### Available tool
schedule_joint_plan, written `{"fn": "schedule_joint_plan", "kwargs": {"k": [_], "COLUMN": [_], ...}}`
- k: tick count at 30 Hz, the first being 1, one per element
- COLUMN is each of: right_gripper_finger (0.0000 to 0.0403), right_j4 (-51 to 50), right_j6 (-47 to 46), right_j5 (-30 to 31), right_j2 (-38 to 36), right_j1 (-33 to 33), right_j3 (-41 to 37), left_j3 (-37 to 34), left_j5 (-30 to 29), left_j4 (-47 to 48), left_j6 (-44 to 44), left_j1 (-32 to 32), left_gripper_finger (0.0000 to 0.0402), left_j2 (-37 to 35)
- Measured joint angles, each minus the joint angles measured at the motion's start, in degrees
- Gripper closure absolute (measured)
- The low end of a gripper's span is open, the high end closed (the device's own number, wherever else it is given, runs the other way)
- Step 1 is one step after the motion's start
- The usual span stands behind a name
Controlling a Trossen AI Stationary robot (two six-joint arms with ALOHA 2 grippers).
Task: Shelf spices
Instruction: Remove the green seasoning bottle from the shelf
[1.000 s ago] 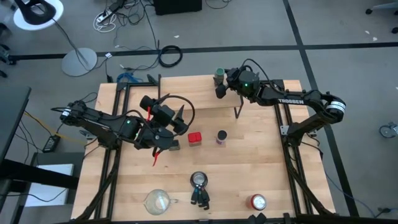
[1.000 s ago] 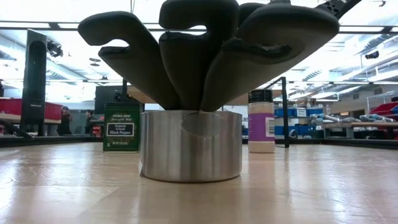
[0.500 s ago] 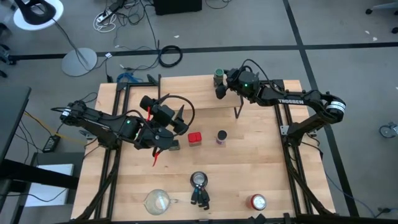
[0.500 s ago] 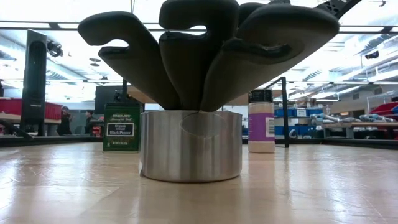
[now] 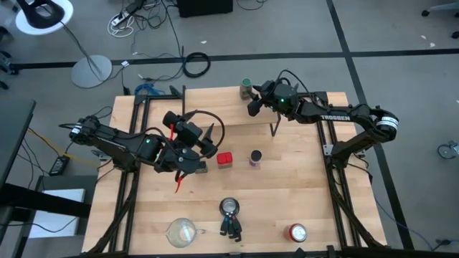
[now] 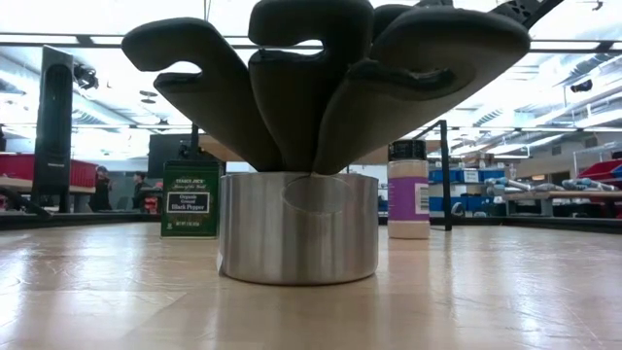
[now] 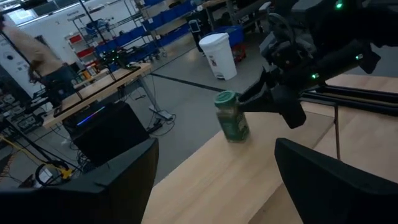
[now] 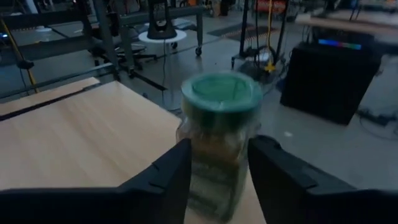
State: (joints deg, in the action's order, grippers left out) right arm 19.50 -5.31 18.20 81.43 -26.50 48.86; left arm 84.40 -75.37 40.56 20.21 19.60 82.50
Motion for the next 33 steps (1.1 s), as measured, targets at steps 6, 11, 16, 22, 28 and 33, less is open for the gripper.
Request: {"fn": "schedule_joint_plan", "kwargs": {"k": [6, 11, 16, 22, 28, 33], "right_gripper_finger": [0.0297, 0.0306, 0.0256, 0.0155, 0.0067, 0.0048], "right_j4": [-2.59, -2.55, -2.31, 0.16, 7.78, 9.29], "right_j6": [-1.34, 0.47, 1.53, 6.96, 19.37, 22.76], "right_j5": [0.06, 0.83, 3.94, 5.97, 9.64, 10.75], "right_j2": [0.02, 0.02, 0.02, 0.02, 0.02, 0.02], "right_j1": [1.11, 3.64, 6.56, 11.05, 13.7, 12.1], "right_j3": [0.0, 0.0, 0.0, 0.0, 0.0, 0.0], "left_j3": [-0.02, -0.02, -0.02, -0.02, -0.02, -0.02], "left_j5": [0.06, 0.04, 0.04, 0.03, 0.02, 0.02], "left_j4": [-0.36, -0.38, -0.38, -0.34, -0.35, -0.36], "left_j6": [0.02, 0.05, 0.09, 0.09, -0.24, -0.2], "left_j1": [1.06, 1.57, 1.59, 1.57, 1.57, 1.57], "left_gripper_finger": [0.0076, 0.0076, 0.0076, 0.0076, 0.0076, 0.0076], "left_j2": [0.0, 0.0, 0.0, 0.0, 0.0, 0.0]}}
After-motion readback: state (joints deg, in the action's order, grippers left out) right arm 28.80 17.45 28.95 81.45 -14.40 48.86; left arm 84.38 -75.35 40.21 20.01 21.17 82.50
